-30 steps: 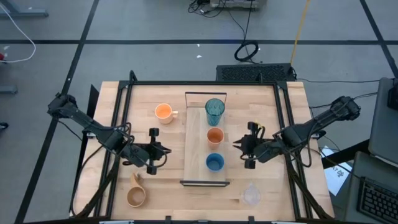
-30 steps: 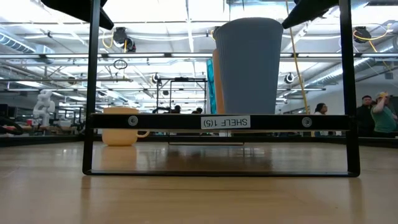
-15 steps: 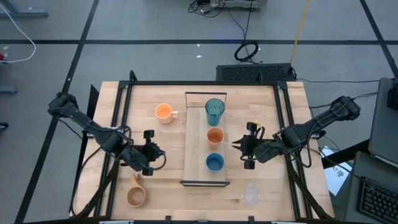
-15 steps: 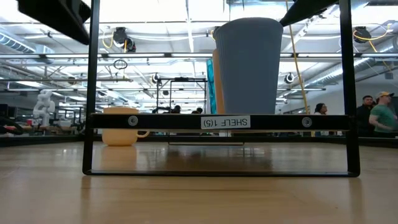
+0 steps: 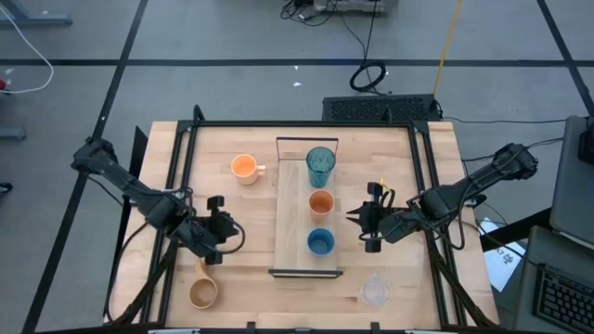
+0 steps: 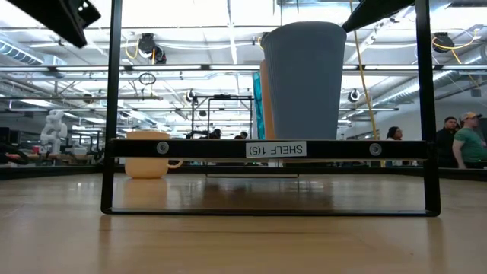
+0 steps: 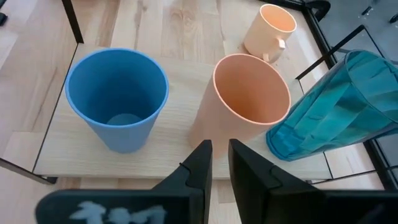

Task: Stack small to large cups/mugs on shelf
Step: Put the light orange mug on the shelf

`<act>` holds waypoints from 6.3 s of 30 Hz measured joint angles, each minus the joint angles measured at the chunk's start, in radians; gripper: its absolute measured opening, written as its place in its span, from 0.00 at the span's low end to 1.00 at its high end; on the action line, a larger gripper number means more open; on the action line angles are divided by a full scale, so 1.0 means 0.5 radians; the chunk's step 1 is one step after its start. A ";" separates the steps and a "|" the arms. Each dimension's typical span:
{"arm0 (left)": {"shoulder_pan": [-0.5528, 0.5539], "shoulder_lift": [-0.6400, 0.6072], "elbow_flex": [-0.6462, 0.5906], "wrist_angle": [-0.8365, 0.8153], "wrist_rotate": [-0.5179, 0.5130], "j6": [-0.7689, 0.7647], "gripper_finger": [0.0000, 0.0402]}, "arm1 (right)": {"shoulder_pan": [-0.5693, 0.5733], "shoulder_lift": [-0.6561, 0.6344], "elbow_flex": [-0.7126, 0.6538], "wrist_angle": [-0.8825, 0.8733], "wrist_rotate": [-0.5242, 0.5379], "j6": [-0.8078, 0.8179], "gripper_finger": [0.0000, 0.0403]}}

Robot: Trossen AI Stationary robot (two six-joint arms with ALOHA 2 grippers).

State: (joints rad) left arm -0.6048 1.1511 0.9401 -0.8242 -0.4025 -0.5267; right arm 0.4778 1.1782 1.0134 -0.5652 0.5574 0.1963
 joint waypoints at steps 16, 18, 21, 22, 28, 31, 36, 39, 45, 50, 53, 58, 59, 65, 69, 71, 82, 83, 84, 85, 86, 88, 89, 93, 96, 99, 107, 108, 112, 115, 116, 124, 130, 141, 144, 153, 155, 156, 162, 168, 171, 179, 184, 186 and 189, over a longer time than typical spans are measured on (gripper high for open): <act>0.279 0.001 0.436 -0.576 0.032 0.157 0.05 | 0.001 0.000 0.000 0.000 0.000 -0.060 0.10; 0.312 0.002 0.436 -0.554 0.047 0.208 0.05 | 0.003 0.000 0.000 0.000 -0.010 -0.060 0.10; 0.338 0.002 0.436 -0.552 0.083 0.239 0.05 | 0.005 0.000 0.000 -0.007 -0.073 -0.059 0.10; 0.344 0.002 0.436 -0.552 0.092 0.254 0.05 | 0.005 0.000 0.000 -0.010 -0.081 -0.057 0.10; 0.418 0.002 0.436 -0.563 0.117 0.333 0.05 | 0.005 0.000 0.000 -0.027 -0.168 -0.053 0.10; 0.489 0.002 0.436 -0.562 0.131 0.403 0.05 | 0.005 0.000 0.000 -0.025 -0.168 -0.064 0.10; 0.646 0.015 0.436 -0.562 0.178 0.557 0.05 | 0.005 0.000 0.000 -0.023 -0.169 -0.123 0.10; 0.739 0.015 0.436 -0.561 0.197 0.649 0.06 | 0.005 0.000 0.000 -0.024 -0.169 -0.126 0.10; 0.907 0.015 0.436 -0.559 0.197 0.806 0.18 | 0.005 0.000 0.000 -0.026 -0.168 -0.121 0.10; 0.997 0.014 0.436 -0.559 0.197 0.887 0.29 | 0.005 0.000 0.000 -0.025 -0.169 -0.119 0.10; 1.052 0.015 0.435 -0.559 0.197 0.935 0.33 | 0.005 0.000 0.000 -0.025 -0.168 -0.119 0.10; 1.151 0.014 0.435 -0.568 0.235 0.976 0.34 | 0.005 0.000 0.000 -0.024 -0.168 -0.119 0.10; 1.170 0.014 0.435 -0.574 0.243 0.982 0.34 | 0.005 0.000 0.000 -0.024 -0.168 -0.119 0.10; 1.288 0.057 0.431 -0.624 0.249 1.010 0.34 | 0.005 0.000 0.000 -0.025 -0.168 -0.124 0.10; 1.337 0.132 0.431 -0.624 0.252 1.115 0.34 | 0.005 0.000 0.000 -0.024 -0.168 -0.125 0.10; 1.359 0.181 0.431 -0.612 0.271 1.176 0.34 | 0.005 -0.001 0.000 -0.024 -0.168 -0.125 0.10; 1.533 0.421 0.431 -0.559 0.295 1.409 0.34 | 0.005 -0.001 0.000 -0.029 -0.168 -0.163 0.10; 1.553 0.438 0.431 -0.559 0.298 1.412 0.34 | 0.005 -0.001 0.000 -0.030 -0.168 -0.163 0.10; 1.574 0.452 0.431 -0.559 0.298 1.415 0.34 | 0.005 -0.001 0.000 -0.031 -0.168 -0.163 0.10; 1.593 0.468 0.431 -0.559 0.298 1.419 0.34 | 0.005 -0.001 0.000 -0.031 -0.168 -0.167 0.10; 1.608 0.485 0.431 -0.559 0.298 1.424 0.34 | 0.005 -0.001 0.000 -0.031 -0.168 -0.174 0.10; 1.639 0.514 0.431 -0.557 0.298 1.444 0.34 | 0.005 -0.001 0.000 -0.031 -0.168 -0.179 0.10; 1.652 0.527 0.431 -0.554 0.298 1.456 0.34 | 0.005 -0.001 0.000 -0.031 -0.168 -0.179 0.10; 1.701 0.568 0.422 -0.547 0.315 1.507 0.35 | 0.005 -0.001 0.000 -0.031 -0.168 -0.179 0.10; 1.734 0.572 0.380 -0.503 0.371 1.529 0.35 | 0.005 -0.001 0.000 -0.031 -0.169 -0.178 0.10; 1.759 0.572 0.315 -0.421 0.393 1.573 0.37 | 0.005 -0.001 0.000 -0.031 -0.169 -0.179 0.10; 1.812 0.574 0.250 -0.293 0.428 1.615 0.50 | 0.005 -0.001 0.000 -0.030 -0.169 -0.178 0.10; 1.816 0.574 0.246 -0.286 0.449 1.617 0.51 | 0.005 -0.001 0.000 -0.031 -0.169 -0.179 0.10; 1.832 0.573 0.214 -0.268 0.490 1.621 0.51 | 0.005 -0.001 0.000 -0.030 -0.169 -0.178 0.10; 1.839 0.573 0.160 -0.216 0.530 1.611 0.50 | 0.005 -0.001 0.000 -0.030 -0.169 -0.179 0.10; 1.839 0.573 0.139 -0.200 0.544 1.611 0.49 | 0.005 -0.001 0.000 -0.030 -0.169 -0.188 0.10; 1.837 0.573 0.036 -0.091 0.522 1.605 0.44 | 0.005 -0.001 0.000 -0.029 -0.169 -0.215 0.10; 1.837 0.578 0.034 -0.065 0.515 1.626 0.38 | 0.004 -0.001 0.000 -0.014 -0.169 -0.215 0.10; 1.837 0.578 0.034 -0.069 0.532 1.688 0.16 | 0.004 -0.001 0.000 -0.014 -0.169 -0.213 0.10; 1.837 0.578 0.034 -0.075 0.575 1.693 0.09 | 0.004 -0.001 0.000 -0.014 -0.169 -0.214 0.10; 1.809 0.573 0.039 -0.108 0.601 1.659 0.03 | 0.004 -0.001 0.000 -0.014 -0.169 -0.211 0.10; 1.776 0.573 0.075 -0.153 0.601 1.629 0.02 | 0.004 -0.001 0.000 -0.014 -0.169 -0.209 0.10; 1.756 0.573 0.102 -0.176 0.600 1.611 0.02 | 0.004 -0.001 0.000 -0.015 -0.169 -0.209 0.10; 1.608 0.571 0.289 -0.300 0.597 1.571 0.01 | 0.004 -0.001 0.000 -0.014 -0.169 -0.209 0.10; 1.476 0.570 0.497 -0.407 0.597 1.523 0.02 | 0.004 -0.001 0.000 -0.015 -0.169 -0.208 0.10; 1.416 0.570 0.584 -0.438 0.596 1.517 0.01 | 0.004 -0.001 0.000 -0.015 -0.169 -0.208 0.10; 1.321 0.570 0.731 -0.434 0.593 1.370 0.01 | 0.004 -0.001 0.000 -0.015 -0.169 -0.208 0.10; 1.284 0.569 0.749 -0.372 0.547 1.142 0.01 | 0.004 -0.001 0.000 -0.015 -0.169 -0.223 0.10; 1.273 0.569 0.749 -0.323 0.547 1.052 0.01 | 0.004 -0.001 0.000 -0.015 -0.169 -0.241 0.10; 1.268 0.575 0.749 -0.244 0.526 0.852 0.02 | 0.004 -0.001 0.000 -0.015 -0.169 -0.260 0.10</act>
State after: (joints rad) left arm 0.0292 1.4384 1.3148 -0.9460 -0.1393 -0.1009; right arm 0.4797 1.1778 1.0134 -0.5728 0.4728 0.0665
